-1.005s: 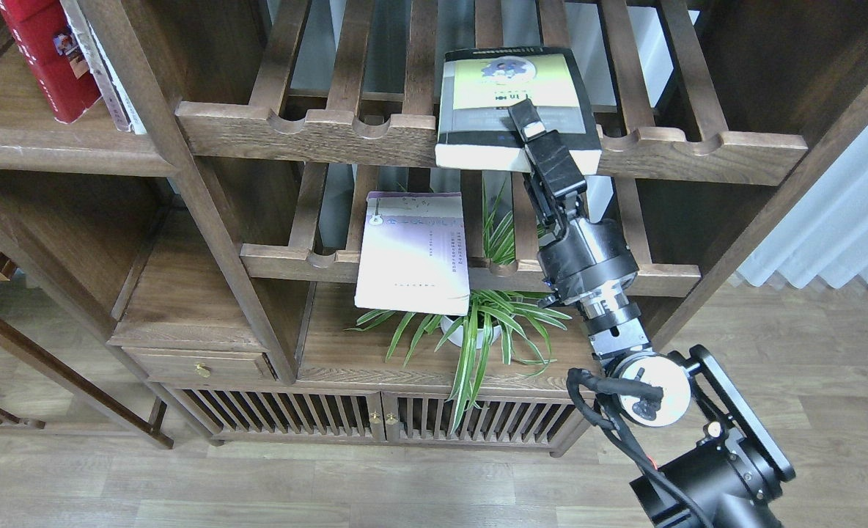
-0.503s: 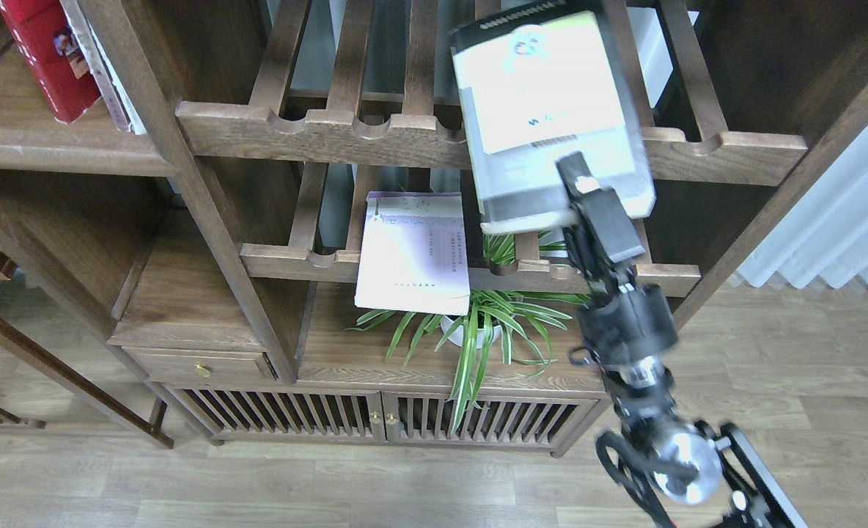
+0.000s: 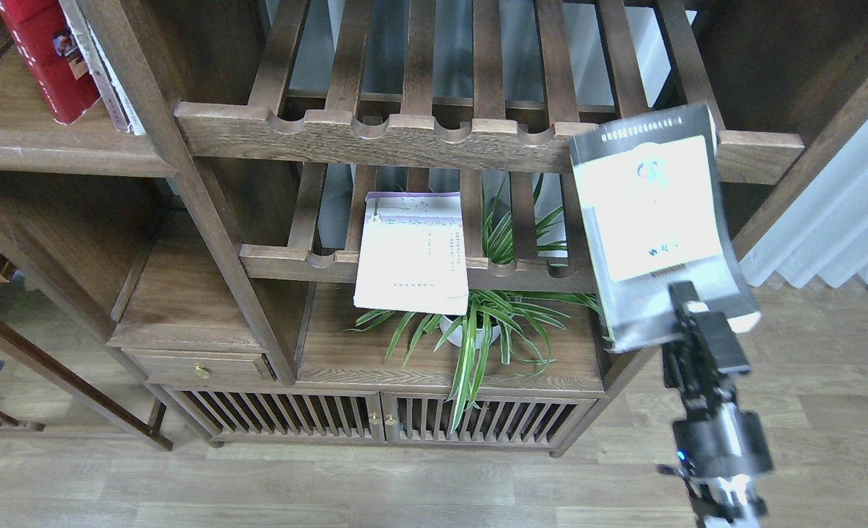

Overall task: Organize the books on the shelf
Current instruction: 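Pull the white-and-green book off the upper shelf and lower it, then grasp the white-and-green book with the left gripper from the right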

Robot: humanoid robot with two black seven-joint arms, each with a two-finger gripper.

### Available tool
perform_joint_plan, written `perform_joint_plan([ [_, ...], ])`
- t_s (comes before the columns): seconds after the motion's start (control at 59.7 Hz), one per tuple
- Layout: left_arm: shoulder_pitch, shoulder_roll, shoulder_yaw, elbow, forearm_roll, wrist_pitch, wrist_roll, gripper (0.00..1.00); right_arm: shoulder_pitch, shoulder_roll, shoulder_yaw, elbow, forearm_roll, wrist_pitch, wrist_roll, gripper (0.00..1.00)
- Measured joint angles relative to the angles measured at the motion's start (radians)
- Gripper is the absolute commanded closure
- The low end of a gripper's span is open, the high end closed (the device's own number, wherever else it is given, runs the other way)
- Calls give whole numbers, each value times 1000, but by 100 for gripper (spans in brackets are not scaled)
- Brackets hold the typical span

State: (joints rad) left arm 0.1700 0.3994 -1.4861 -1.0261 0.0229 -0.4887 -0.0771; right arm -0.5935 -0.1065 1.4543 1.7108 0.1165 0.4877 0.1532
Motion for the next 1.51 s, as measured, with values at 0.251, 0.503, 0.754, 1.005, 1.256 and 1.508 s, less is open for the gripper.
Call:
perform_joint_plan([
  [0.251,0,-12,45,-4,-10,0,-1,0,-86,-22,17,-15,47,0,0,96],
  [0.503,0,-26,128,-5,-24,0,-1,0,-127,-26,19,-66,51,1,0,96],
  [0.754,-8,-49,201,-2,-36,0,-2,0,-154,-30,-5,-166,55,1,-7,96],
  [1.005,-21,-62,380,-9,-144,0,-3,0,-107,-17,-126,-246,43,1,-10,95],
  [1.256,-54,-83,549,-17,-232,0,-4,0,43,17,-252,-361,35,1,-22,94],
  [1.508,-70,-154,583,-29,-237,0,-5,0,185,85,-363,-488,20,1,-45,95],
])
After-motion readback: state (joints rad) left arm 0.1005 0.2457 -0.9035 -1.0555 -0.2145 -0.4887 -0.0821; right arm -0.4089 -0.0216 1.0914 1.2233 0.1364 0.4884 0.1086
